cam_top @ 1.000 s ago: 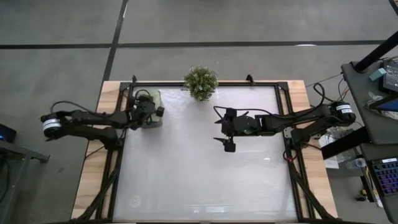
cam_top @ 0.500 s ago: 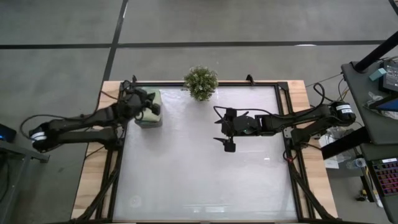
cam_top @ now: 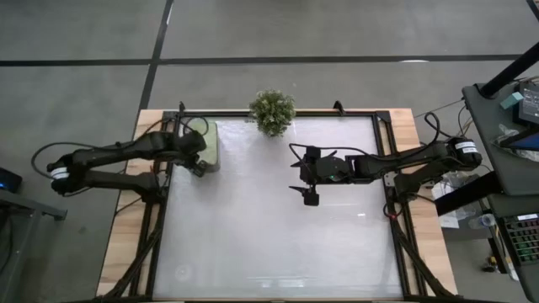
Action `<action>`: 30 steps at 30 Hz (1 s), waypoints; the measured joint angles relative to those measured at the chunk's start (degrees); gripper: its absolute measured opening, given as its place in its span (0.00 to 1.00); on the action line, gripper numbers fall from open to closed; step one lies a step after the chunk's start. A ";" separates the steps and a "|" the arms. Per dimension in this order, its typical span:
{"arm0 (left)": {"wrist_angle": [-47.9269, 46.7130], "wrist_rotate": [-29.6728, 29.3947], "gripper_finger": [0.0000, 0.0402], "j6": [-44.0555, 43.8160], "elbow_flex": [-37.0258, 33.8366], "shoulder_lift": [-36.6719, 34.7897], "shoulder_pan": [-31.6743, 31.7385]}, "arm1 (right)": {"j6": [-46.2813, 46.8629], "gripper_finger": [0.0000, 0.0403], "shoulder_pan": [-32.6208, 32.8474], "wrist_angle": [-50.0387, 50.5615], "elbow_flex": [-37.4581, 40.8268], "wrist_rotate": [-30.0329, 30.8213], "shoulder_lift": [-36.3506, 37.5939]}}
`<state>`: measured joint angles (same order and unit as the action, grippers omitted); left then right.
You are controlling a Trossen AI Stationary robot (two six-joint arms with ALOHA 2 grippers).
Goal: Fold microfiber towels
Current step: Put the green microfiber cloth into the black bin
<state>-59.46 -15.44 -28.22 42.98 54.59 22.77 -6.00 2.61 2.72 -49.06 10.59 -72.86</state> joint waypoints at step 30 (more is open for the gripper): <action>2.25 -0.97 0.00 -1.49 7.08 10.62 -2.37 | 0.30 0.81 -0.02 0.00 0.00 0.00 0.00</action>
<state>-57.21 -16.41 -29.71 50.06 65.21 20.40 -5.70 2.59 2.72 -49.06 10.59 -72.86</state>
